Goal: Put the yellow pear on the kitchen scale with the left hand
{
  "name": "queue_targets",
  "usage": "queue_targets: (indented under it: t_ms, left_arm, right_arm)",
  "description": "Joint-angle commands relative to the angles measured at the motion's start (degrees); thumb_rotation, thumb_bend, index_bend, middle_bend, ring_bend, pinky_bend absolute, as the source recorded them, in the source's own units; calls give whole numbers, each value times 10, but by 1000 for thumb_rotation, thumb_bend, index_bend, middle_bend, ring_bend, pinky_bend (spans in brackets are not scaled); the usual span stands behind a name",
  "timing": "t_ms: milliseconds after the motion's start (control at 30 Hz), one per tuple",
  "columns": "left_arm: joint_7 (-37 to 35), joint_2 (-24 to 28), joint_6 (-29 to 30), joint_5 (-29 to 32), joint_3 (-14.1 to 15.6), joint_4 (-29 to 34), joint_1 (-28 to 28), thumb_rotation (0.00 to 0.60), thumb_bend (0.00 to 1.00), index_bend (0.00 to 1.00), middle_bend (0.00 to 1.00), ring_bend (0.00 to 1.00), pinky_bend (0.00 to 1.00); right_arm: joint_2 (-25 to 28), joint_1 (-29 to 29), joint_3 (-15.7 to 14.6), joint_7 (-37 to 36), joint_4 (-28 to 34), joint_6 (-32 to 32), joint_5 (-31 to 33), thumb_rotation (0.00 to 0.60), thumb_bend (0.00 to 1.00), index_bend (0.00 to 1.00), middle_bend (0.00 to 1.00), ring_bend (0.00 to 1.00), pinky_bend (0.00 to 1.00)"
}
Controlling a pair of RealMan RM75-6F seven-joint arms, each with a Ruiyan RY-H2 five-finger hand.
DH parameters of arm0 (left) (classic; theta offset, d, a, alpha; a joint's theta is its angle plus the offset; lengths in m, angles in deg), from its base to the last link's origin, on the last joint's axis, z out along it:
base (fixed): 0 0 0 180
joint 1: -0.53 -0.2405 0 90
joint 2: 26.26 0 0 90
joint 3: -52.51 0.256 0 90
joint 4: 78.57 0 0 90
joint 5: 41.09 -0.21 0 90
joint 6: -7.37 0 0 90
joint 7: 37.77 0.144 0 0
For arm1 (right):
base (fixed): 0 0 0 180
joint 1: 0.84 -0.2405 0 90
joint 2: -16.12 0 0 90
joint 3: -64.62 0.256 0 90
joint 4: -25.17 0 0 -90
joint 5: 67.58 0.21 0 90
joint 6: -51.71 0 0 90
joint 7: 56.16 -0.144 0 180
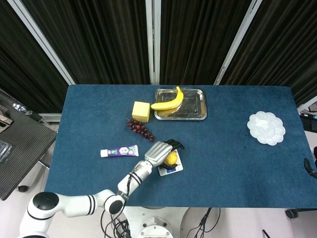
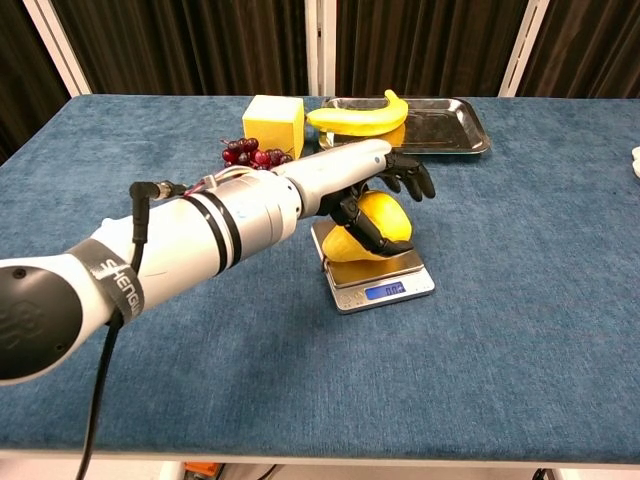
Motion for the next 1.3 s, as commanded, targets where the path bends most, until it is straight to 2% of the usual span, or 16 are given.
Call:
queue_targets:
  t_ms: [33,200,433,567,700,800,933,1033,1100,1167,1300]
  left_arm:
    - [-8,1,4,-8,3,1,-1,600,189,185,122,61,407]
    - [-24,4,13,-22,5,7,-3,600,106,125,66,3,363]
    - [-38,4,16,-28,6,5,-4,600,80,103,52,0,304]
    - [-42,12,26,-38,9,15,-8,600,61,88,45,0,237]
    - [-8,49,40,-34,21,55,-25,600,60,88,44,0,198]
    - [38,111,52,-9,40,129,-54,600,61,64,17,0,144]
    - [78,199,123,2,75,234,-120,600,60,57,9,0,124]
    - [71,264,208,-46,123,278,-189,600,60,57,9,0,122]
    - [68,291,258,-100,157,257,-224,600,62,58,15,0,122]
    - [89,319,310,-152,198,210,-260,600,68,58,22,0,120]
    - [91,362,372,-177,245,169,-327,600,73,58,23,0,93]
  right_arm:
    - [0,0,0,2,1,1,0,600,268,0,0,0,0]
    - [1,-1,0,6,4,2,0,600,268,0,0,0,0]
    - [2,1,-1,8,6,2,1,600,268,0,0,0,0]
    - [3,1,0,6,7,2,2,600,268,0,0,0,0]
    - [5,1,1,7,10,-1,-1,600,268,0,0,0,0]
    - [5,0,0,9,11,-1,-3,600,268,0,0,0,0]
    - [1,-4,-6,17,10,7,-11,600,268,0,0,0,0]
    - [-9,-10,-15,31,9,15,-23,600,268,0,0,0,0]
    - [-16,-13,-21,46,6,16,-33,600,268,0,0,0,0]
    - [-26,-16,-29,71,0,15,-49,600,268,0,0,0,0]
    - [-45,-20,-47,116,-16,14,-76,600,267,0,0,0,0]
